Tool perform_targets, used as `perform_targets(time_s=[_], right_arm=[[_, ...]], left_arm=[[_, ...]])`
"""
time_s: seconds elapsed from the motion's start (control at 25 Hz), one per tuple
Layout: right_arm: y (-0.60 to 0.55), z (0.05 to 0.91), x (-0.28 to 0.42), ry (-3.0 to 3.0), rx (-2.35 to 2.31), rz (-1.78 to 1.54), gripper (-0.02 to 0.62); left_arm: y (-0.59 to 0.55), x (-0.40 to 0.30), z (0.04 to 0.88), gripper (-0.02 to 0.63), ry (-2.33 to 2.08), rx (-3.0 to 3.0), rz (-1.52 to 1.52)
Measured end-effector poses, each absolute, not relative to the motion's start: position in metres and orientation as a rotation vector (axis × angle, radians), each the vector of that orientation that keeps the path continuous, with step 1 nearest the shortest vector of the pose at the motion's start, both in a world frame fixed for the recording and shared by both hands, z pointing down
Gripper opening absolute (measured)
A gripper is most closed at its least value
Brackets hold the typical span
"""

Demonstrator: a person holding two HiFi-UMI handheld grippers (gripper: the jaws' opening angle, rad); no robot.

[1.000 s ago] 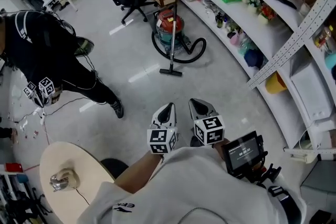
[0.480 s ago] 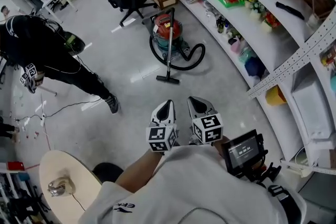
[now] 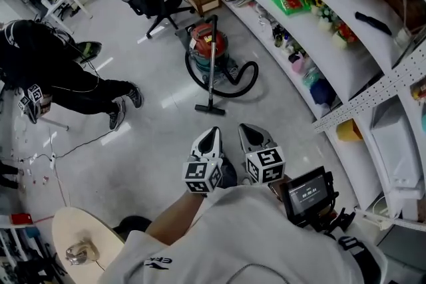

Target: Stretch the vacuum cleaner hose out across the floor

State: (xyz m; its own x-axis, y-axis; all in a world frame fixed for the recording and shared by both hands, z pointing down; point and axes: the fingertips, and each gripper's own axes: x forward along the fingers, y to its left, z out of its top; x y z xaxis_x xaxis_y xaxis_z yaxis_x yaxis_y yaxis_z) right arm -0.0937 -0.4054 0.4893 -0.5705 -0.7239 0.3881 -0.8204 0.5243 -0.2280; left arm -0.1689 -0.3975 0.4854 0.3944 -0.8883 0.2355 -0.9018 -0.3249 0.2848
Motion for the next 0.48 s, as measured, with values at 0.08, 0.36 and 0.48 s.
perform_targets(time_s=[0.08, 0.36, 0.48], right_arm=[[-0.427, 0.491, -0.100, -2.511, 1.303, 0.567, -0.006], [-0.510, 0.479, -0.132, -2.500, 1.329, 0.537, -0.006], [-0.541, 0.475, -0.151, -2.495, 1.337, 0.510, -0.006]], left_arm=[[-0.420, -0.173, 0.487, 0.002, -1.533, 2.296, 0.053], [-0.509, -0.199, 0.480, 0.000, -1.494, 2.327, 0.069], [-0.538, -0.214, 0.475, 0.001, -1.472, 2.353, 0.066]])
